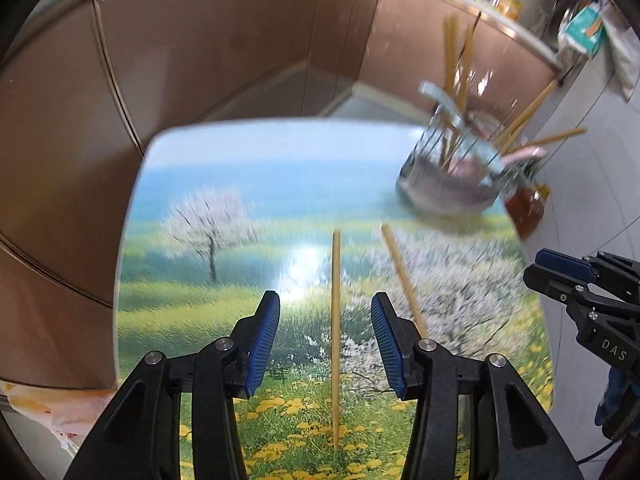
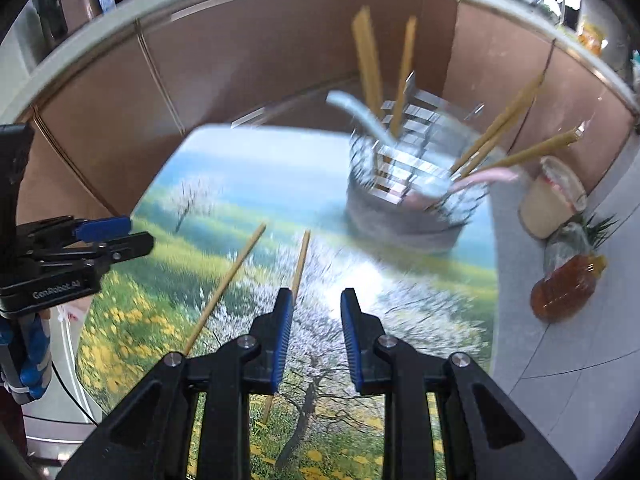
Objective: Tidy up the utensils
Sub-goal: 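Move both open tools back down over the last two chopsticks, then close the left tool on a chopstick while the right tool grasps the other chopstick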
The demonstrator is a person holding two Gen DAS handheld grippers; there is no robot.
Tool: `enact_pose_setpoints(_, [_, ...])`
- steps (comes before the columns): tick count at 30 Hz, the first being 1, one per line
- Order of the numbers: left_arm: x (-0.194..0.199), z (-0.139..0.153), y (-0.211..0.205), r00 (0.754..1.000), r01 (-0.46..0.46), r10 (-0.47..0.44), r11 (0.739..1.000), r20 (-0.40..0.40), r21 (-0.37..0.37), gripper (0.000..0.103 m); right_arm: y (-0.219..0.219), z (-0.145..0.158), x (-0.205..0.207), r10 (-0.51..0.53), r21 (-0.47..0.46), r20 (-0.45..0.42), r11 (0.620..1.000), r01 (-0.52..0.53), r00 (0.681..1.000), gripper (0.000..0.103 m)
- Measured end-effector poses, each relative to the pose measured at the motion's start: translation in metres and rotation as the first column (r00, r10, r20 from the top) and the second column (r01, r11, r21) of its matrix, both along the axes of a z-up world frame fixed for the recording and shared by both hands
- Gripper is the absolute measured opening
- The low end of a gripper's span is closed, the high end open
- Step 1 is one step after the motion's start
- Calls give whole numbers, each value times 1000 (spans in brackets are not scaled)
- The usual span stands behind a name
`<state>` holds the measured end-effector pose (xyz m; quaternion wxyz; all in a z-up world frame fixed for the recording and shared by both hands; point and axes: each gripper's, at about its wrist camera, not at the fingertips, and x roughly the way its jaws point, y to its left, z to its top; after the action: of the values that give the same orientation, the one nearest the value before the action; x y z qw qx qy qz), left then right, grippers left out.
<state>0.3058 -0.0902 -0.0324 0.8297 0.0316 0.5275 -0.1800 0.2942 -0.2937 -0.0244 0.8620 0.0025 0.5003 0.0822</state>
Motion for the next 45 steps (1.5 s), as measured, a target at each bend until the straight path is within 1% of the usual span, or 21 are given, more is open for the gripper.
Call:
enact_pose_setpoints(4, [18,-33,-10,997,18,-16,1000,-74,23,47,9,-26,20,30,5,-58,1000,-30,998,23])
enact_pose_setpoints(8, [35,-58,-19,992,34,-30,999,-124,30,47,14,-50,40,55,3,-108,998,-55,993,23])
enact_pose_setpoints(15, [52,-84,-34,983,69,-59,996,-175,53,47,17,-83,64,84,-1,-174,996,-85,981,23])
enact_pose_setpoints(16, [54,-88,-36,981,75,-64,996,-181,52,46,18,-86,67,88,0,-180,996,-89,980,23])
enact_pose_setpoints(19, [58,-95,-39,978,86,-73,994,-194,63,37,22,-95,74,94,1,-192,995,-96,977,23])
enact_pose_setpoints(20, [59,-96,-39,977,88,-74,994,-198,64,34,24,-98,77,99,0,-197,995,-101,975,23])
enact_pose_setpoints(24, [63,-98,-41,978,99,-84,993,-192,70,30,32,-107,86,113,-6,-208,993,-117,972,23])
enact_pose_setpoints(27, [66,-97,-42,977,116,-97,989,-188,88,21,38,-112,94,119,-12,-216,992,-124,969,23])
enact_pose_setpoints(29, [68,-98,-41,976,124,-104,987,-189,102,13,41,-115,98,124,-19,-221,991,-131,967,22])
enact_pose_setpoints(30, [70,-99,-41,976,129,-108,986,-191,104,11,42,-116,100,126,-22,-224,991,-134,966,22])
enact_pose_setpoints(34, [72,-98,-43,972,157,-135,982,-194,104,11,52,-123,107,134,-45,-243,988,-149,961,21])
enact_pose_setpoints(35, [75,-99,-43,971,165,-142,980,-193,109,11,54,-123,108,134,-53,-243,987,-152,961,20])
enact_pose_setpoints(37, [79,-100,-45,970,174,-150,978,-190,115,11,60,-124,110,135,-66,-250,985,-156,959,11])
enact_pose_setpoints(39, [79,-100,-46,970,182,-159,977,-185,115,11,65,-124,112,137,-80,-255,984,-162,957,9])
enact_pose_setpoints(41, [79,-100,-46,970,184,-162,977,-180,110,10,70,-124,113,139,-78,-257,983,-164,956,7])
enact_pose_setpoints(45, [75,-100,-40,975,159,-144,984,-172,78,7,65,-123,113,125,-48,-233,989,-140,964,6])
